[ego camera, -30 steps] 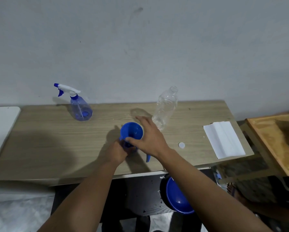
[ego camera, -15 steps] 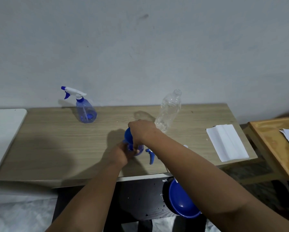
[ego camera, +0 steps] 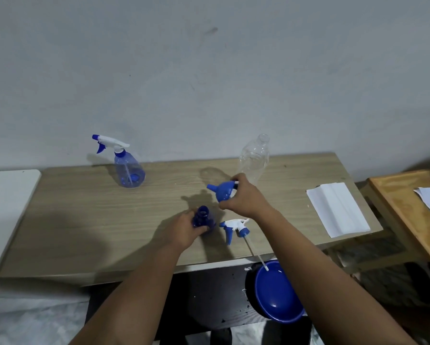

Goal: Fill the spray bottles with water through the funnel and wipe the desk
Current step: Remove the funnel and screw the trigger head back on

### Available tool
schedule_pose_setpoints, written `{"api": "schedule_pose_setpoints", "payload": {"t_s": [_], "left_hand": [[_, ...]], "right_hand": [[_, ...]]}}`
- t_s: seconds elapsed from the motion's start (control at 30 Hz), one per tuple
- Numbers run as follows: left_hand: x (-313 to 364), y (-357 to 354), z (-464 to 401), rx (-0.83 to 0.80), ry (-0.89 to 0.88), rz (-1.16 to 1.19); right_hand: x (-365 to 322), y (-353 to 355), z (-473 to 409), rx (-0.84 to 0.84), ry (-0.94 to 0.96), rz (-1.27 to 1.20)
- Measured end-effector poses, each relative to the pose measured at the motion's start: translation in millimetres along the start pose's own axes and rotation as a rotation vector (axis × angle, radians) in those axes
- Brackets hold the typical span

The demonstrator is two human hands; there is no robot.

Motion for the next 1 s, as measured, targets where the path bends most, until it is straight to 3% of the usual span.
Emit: {"api": "schedule_pose_setpoints", "payload": {"t_s": [0.17, 0.53, 0.8, 1.0], "left_hand": [[-4, 8, 3, -0.027, -0.063, -0.006], [-26, 5, -8, -0.025, -0.060, -0.023], [-30, 1, -13, -0.029, -0.060, 0.020], [-24, 2, -8, -0.012, -0.070, -0.024]], "right_hand": [[32, -46, -28, 0.121, -0.097, -0.350], [38, -100, -95, 0.126, -0.158, -0.515], [24, -93, -92, 0.121, -0.185, -0.109], [45, -70, -48, 0.085, -0.106, 0.100]]}}
Point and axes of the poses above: each hand's wrist, its own z-axis away from the middle knuckle, its own y-axis out of the back of the hand, x = y × z, the point moved 1 cm from there along -z, towards the middle knuckle, and after that the axes turned 5 degrees about -x, right-handed, at the moved point
